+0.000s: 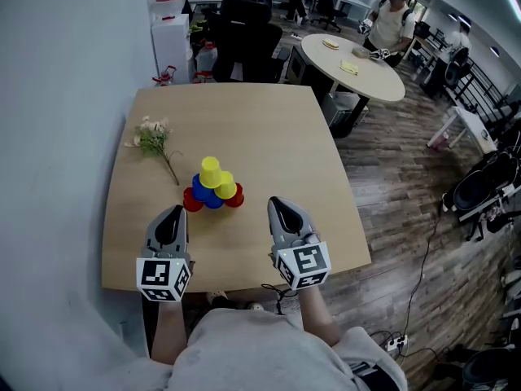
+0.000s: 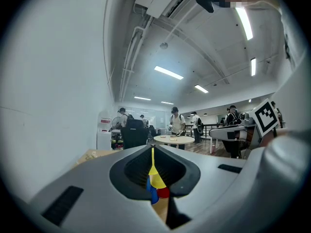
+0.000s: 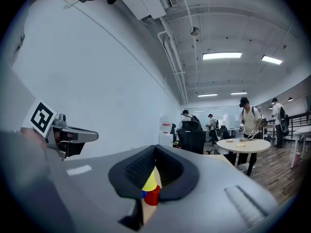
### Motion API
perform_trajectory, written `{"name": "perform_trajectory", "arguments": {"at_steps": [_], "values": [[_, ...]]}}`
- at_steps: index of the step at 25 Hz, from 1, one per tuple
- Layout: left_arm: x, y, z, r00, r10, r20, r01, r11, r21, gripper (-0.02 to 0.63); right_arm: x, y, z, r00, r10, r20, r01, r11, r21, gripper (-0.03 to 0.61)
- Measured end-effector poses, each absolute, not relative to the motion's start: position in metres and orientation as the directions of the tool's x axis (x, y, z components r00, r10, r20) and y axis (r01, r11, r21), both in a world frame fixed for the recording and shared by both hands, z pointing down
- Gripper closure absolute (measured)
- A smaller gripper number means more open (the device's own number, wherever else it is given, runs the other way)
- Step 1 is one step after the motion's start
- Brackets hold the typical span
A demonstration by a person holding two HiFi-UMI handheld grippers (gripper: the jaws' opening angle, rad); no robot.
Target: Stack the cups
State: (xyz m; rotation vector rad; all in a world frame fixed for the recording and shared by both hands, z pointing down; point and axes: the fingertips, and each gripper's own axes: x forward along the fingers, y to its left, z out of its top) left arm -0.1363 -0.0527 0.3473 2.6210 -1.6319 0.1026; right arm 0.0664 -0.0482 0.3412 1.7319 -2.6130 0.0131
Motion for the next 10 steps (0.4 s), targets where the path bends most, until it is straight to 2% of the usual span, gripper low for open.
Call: {"name": "perform_trajectory", "arguments": {"at_steps": [10], "values": [[-0.1333, -0.0406, 0.3415, 0.437, -0.896, 0.081, -0.899, -0.438, 0.002, 0.592, 0.0645, -0.0395, 0.3352, -0.404, -0.915, 0.001, -0.915, 0.404, 0.001, 0.566]]}}
